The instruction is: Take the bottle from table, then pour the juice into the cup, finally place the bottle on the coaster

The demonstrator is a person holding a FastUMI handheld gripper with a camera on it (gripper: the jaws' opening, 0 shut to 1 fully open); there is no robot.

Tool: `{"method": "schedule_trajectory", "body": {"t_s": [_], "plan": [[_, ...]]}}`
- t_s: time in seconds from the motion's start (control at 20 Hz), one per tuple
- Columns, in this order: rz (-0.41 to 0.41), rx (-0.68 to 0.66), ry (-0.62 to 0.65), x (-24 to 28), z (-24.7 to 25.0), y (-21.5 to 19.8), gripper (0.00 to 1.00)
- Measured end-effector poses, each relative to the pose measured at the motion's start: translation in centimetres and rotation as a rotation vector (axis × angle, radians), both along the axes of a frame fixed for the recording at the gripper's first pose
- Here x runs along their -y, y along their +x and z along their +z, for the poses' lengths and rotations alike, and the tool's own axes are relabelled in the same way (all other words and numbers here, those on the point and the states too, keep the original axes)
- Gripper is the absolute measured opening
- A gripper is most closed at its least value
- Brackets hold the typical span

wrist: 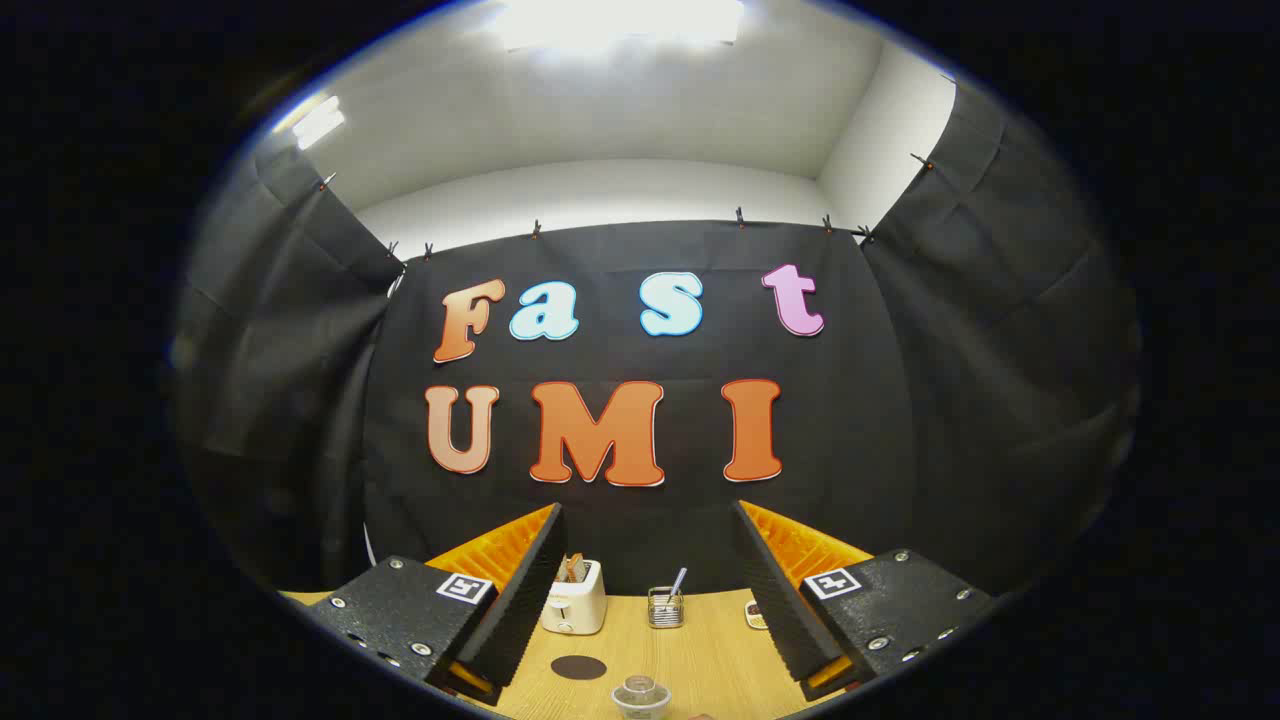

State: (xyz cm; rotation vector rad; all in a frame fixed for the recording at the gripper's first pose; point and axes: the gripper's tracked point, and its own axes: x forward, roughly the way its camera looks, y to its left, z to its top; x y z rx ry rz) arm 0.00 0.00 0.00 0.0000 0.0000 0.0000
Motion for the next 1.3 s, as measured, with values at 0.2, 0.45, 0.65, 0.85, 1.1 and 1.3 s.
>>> {"method": "schedule_trajectory", "body": {"t_s": [0.2,0.45,0.65,0.85,1.1,1.3], "plan": [[0.001,0.000,0.048,1.0,-0.7,0.0,0.97],[0.000,-0.022,0.094,1.6,-1.4,-0.1,0.97],[0.015,-0.036,0.093,1.1,-1.9,-0.1,0.97],[0.024,-0.035,0.066,0.5,-2.2,0.0,0.97],[0.024,-0.053,0.017,0.1,-3.8,0.2,0.97],[0.035,-0.062,0.015,-0.3,-6.2,-0.1,0.97]]}}
